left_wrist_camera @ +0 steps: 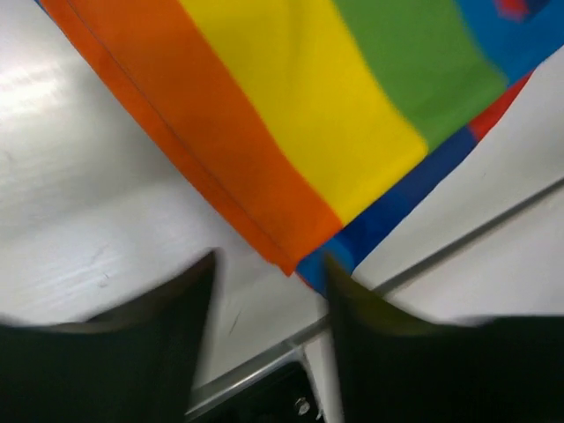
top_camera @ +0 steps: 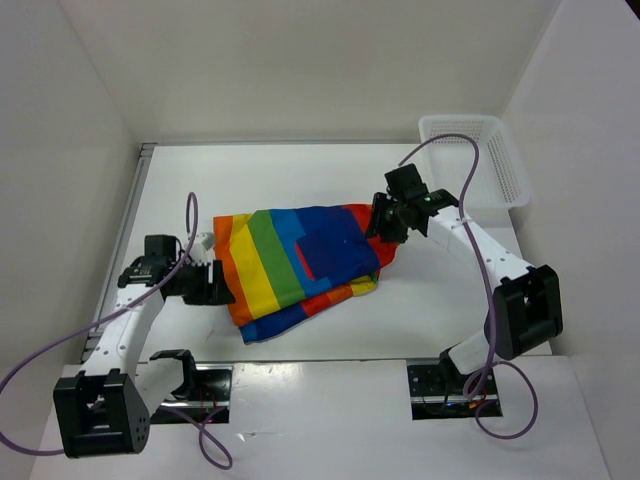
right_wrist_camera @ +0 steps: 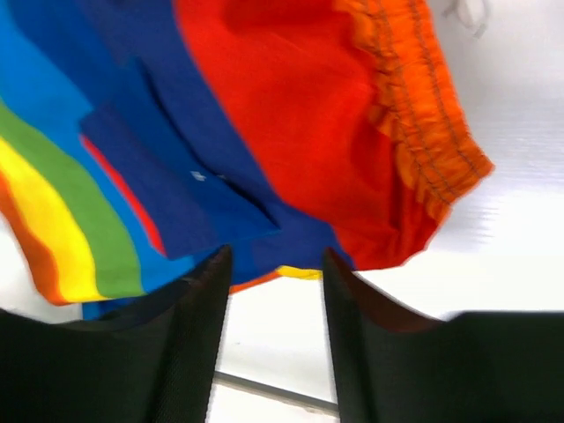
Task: Fold and stack the shorts
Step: Fold the shorts
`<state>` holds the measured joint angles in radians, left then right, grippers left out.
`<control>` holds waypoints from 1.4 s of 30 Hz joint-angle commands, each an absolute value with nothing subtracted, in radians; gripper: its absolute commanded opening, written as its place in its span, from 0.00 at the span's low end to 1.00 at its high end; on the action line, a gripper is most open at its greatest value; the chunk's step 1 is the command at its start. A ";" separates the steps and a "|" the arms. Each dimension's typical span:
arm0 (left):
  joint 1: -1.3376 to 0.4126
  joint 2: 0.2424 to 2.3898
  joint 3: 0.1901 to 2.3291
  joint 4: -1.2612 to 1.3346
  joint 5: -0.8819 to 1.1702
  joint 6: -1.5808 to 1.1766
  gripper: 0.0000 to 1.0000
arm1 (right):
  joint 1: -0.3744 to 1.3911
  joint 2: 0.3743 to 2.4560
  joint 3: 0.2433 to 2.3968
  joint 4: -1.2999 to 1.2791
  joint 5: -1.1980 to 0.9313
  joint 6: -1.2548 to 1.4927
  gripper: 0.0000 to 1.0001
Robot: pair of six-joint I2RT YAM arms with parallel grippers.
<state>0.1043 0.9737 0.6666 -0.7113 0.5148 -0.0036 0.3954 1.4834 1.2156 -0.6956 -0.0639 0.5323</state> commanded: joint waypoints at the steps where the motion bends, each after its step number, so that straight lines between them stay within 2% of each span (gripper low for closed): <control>1: 0.095 0.982 0.563 -0.778 0.563 0.000 0.73 | 0.390 1.450 1.197 -0.684 -0.026 0.538 0.53; 2: 0.095 0.973 0.554 -0.766 0.563 0.000 0.79 | 0.390 1.459 1.206 -0.695 -0.026 0.538 0.57; 4: 0.095 0.963 0.554 -0.720 0.554 0.000 0.84 | 0.390 1.471 1.206 -0.695 -0.026 0.538 0.78; 6: 0.095 0.977 0.543 -0.671 0.554 0.000 0.88 | 0.390 1.480 1.206 -0.695 -0.015 0.549 0.90; 9: 0.086 1.020 0.543 -0.548 0.565 0.000 0.89 | 0.367 1.489 1.215 -0.686 -0.015 0.558 0.91; 11: 0.086 1.090 0.543 -0.465 0.565 0.000 0.83 | 0.356 1.505 1.215 -0.673 -0.015 0.558 0.91; 12: 0.086 1.120 0.534 -0.441 0.554 0.000 0.77 | 0.356 1.523 1.224 -0.661 -0.015 0.569 0.88; 13: 0.077 1.187 0.534 -0.396 0.554 0.000 0.64 | 0.356 1.534 1.224 -0.652 -0.015 0.569 0.82; 15: 0.068 1.256 0.566 -0.365 0.554 0.000 0.49 | 0.356 1.565 1.224 -0.652 -0.026 0.581 0.75; 16: 0.067 1.323 0.587 -0.350 0.526 0.000 0.40 | 0.347 1.565 1.224 -0.625 -0.035 0.592 0.67; 17: 0.067 1.357 0.638 -0.341 0.517 0.000 0.24 | 0.347 1.574 1.213 -0.614 -0.035 0.592 0.64; 20: 0.057 1.501 0.801 -0.350 0.488 0.000 0.00 | 0.337 1.584 1.227 -0.600 -0.055 0.604 0.51; 22: 0.057 1.587 0.900 -0.350 0.468 0.000 0.00 | 0.337 1.595 1.261 -0.591 -0.055 0.604 0.44; 27: 0.057 1.741 1.184 -0.363 0.426 0.000 0.00 | 0.328 1.657 1.324 -0.581 -0.064 0.594 0.44; 28: 0.067 1.759 1.265 -0.382 0.439 0.000 0.04 | 0.328 1.679 1.353 -0.581 -0.064 0.594 0.44; 31: 0.086 1.750 1.304 -0.436 0.430 0.000 0.16 | 0.328 1.690 1.390 -0.592 -0.051 0.583 0.47; 32: 0.104 1.706 1.304 -0.451 0.396 0.000 0.39 | 0.328 1.690 1.406 -0.592 -0.038 0.583 0.48; 34: 0.136 1.665 1.304 -0.472 0.396 0.000 0.77 | 0.328 1.690 1.422 -0.601 -0.038 0.574 0.54; 36: 0.181 1.620 1.275 -0.523 0.426 0.000 0.87 | 0.319 1.690 1.434 -0.612 -0.038 0.574 0.60; 37: 0.190 1.608 1.257 -0.535 0.439 0.000 0.87 | 0.319 1.690 1.446 -0.612 -0.038 0.574 0.60; 39: 0.190 1.575 1.207 -0.545 0.492 0.000 0.79 | 0.319 1.690 1.447 -0.621 -0.038 0.574 0.61; 40: 0.190 1.566 1.177 -0.545 0.518 0.000 0.40 | 0.319 1.690 1.447 -0.621 -0.038 0.574 0.61; 41: 0.181 1.566 1.111 -0.519 0.540 0.000 0.22 | 0.319 1.690 1.447 -0.621 -0.038 0.574 0.63; 42: 0.181 1.557 1.080 -0.479 0.586 0.000 0.12 | 0.319 1.690 1.447 -0.621 -0.038 0.574 0.63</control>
